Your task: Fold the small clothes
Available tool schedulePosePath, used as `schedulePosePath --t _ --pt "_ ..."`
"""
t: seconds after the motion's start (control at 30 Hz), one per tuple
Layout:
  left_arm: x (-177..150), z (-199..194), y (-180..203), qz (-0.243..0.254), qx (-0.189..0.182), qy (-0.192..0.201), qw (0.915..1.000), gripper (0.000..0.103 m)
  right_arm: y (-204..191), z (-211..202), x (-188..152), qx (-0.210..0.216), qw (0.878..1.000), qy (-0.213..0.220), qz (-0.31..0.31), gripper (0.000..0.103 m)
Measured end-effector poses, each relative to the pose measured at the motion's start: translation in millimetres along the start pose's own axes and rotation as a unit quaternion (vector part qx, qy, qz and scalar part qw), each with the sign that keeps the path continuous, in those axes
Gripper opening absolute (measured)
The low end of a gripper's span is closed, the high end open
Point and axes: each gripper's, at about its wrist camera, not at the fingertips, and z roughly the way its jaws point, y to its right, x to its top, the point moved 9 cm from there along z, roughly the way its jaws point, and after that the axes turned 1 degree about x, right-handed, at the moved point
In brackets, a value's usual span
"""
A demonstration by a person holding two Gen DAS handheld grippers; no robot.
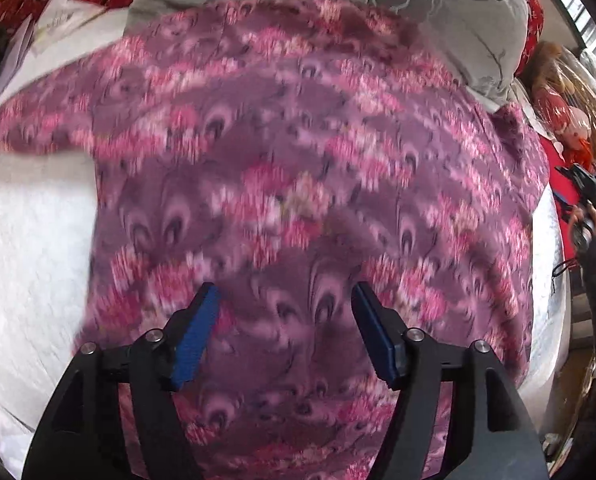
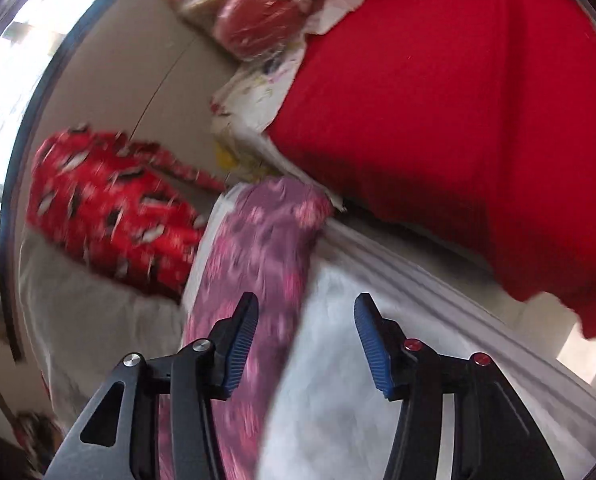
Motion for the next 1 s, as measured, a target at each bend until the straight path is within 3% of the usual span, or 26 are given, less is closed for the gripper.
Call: schedulePosePath --t 0.1,0.23,0.27,0.33,0.47,0.6,0.73,0.8,1.0 --pt "28 -1 4 -0.006 0.001 0.018 0.9998 0.067 -2 29 13 0.004 1.0 0.006 0.011 0.062" --pt "55 8 9 -0.02 0.004 0.019 0.9996 0.067 -13 54 19 0.026 1.0 0.015 0.008 0.06" --pt "61 9 11 -0.023 0.003 0.02 0.9995 0.067 -16 53 19 0.032 0.999 0.017 0.001 0.04" --pt "69 6 10 -0.03 -0.001 0.025 0.9992 0.067 -29 49 22 0.044 0.998 0.027 -0.026 0.008" --pt "84 2 12 -0.037 0.006 0.042 0.9984 0.067 -49 7 34 0.068 0.993 0.069 -0.074 0.007" --pt "81 8 5 -0.054 -0.003 0.025 0.9982 0.067 -43 -36 47 0.058 0.988 0.111 -0.084 0.007" --pt "66 34 -4 -0.062 0.021 -0.011 0.9978 0.067 0 -35 43 -0.032 0.993 0.087 -0.069 0.007" --pt "67 34 -3 -0.057 0.027 -0.002 0.998 0.067 19 -33 36 -0.076 0.993 0.072 -0.06 0.007" --pt "64 31 -1 -0.065 0.02 -0.008 0.9977 0.067 -3 -64 25 -0.047 0.993 0.087 -0.068 0.007"
